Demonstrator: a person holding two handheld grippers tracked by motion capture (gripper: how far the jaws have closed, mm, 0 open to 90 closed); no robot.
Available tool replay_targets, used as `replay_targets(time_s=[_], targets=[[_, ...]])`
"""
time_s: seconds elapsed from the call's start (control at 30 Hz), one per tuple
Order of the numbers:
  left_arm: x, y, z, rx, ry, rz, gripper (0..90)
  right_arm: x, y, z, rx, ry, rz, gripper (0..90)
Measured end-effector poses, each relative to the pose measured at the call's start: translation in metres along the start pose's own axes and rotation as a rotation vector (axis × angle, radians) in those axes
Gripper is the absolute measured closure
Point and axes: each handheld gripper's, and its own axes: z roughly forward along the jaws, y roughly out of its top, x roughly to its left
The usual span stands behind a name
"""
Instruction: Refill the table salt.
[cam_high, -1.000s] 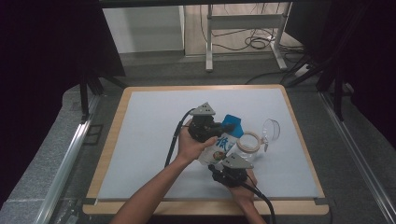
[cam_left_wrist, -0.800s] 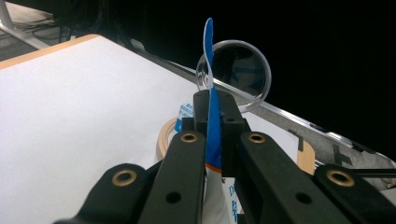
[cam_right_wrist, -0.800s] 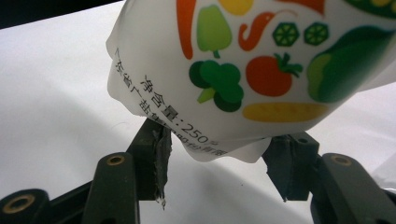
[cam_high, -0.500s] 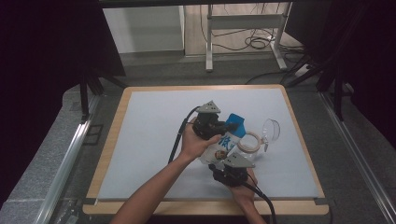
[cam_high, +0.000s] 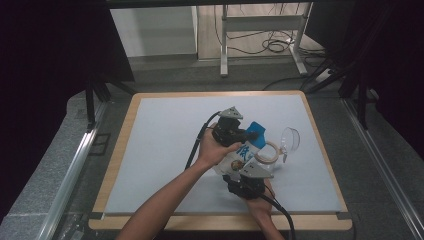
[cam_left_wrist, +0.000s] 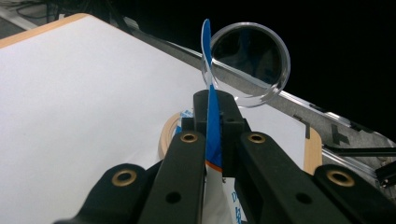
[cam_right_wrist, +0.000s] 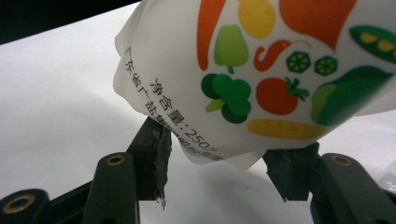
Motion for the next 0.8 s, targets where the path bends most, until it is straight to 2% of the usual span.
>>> replay_targets(time_s=[0.43,0.8], targets=[[-0.004,0.008,0.008,0.04,0.013,0.027,90.0,0.0,0.003,-0.002,-0.029,0.026,0.038,45.7],[-0.006,0.015,0.015,0.064,0.032,0.045,90.0,-0.001,0.006,-0.005,-0.054,0.062,0.108,45.7]])
